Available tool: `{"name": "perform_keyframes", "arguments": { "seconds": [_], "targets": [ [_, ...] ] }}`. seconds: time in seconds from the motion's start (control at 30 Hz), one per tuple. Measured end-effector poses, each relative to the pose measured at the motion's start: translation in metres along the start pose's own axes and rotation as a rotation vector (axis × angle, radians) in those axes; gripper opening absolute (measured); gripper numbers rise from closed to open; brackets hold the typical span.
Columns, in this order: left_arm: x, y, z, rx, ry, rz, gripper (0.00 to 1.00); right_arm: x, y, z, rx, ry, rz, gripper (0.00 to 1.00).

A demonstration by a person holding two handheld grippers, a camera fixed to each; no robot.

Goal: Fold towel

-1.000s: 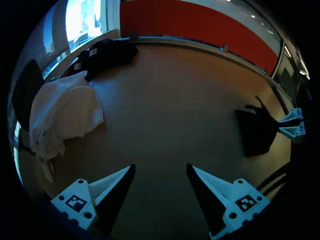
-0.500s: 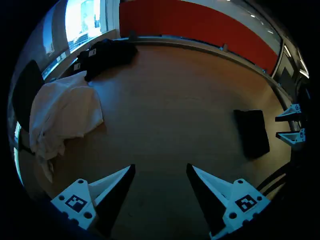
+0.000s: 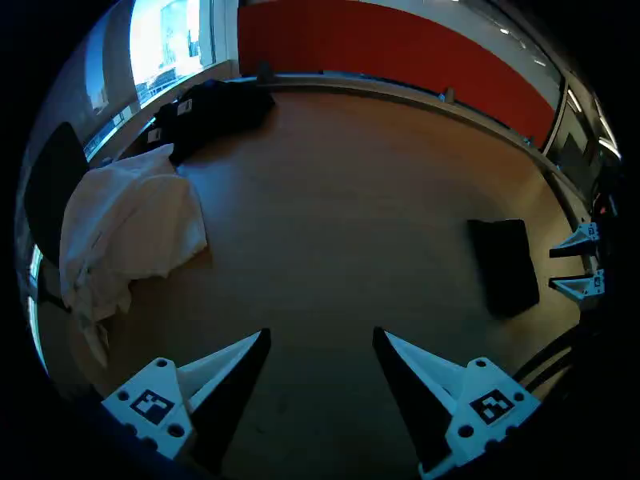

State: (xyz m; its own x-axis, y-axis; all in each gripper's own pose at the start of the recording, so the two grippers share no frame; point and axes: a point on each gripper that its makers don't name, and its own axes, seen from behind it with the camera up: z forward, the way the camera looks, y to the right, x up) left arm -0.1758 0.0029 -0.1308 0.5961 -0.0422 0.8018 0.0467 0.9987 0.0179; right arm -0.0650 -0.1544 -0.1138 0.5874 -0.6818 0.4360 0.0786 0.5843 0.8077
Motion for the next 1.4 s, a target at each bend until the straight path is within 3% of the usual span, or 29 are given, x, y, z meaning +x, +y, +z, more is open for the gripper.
{"name": "perform_keyframes", "arguments": {
  "seconds": [0.57,1.1,1.4],
  "targets": [
    [0.001,0.004,0.0,-0.005,0.003,0.005,0.94,-0.065,-0.003,0.008,0.007,-0.113,0.03,0.66],
    [0.001,0.003,0.001,-0.004,0.004,0.007,0.94,-0.081,-0.004,0.016,0.01,-0.14,0.061,0.61],
    [0.001,0.002,0.001,-0.004,0.003,0.009,0.94,-0.084,-0.005,0.019,0.008,-0.14,0.074,0.41]
  ]
}}
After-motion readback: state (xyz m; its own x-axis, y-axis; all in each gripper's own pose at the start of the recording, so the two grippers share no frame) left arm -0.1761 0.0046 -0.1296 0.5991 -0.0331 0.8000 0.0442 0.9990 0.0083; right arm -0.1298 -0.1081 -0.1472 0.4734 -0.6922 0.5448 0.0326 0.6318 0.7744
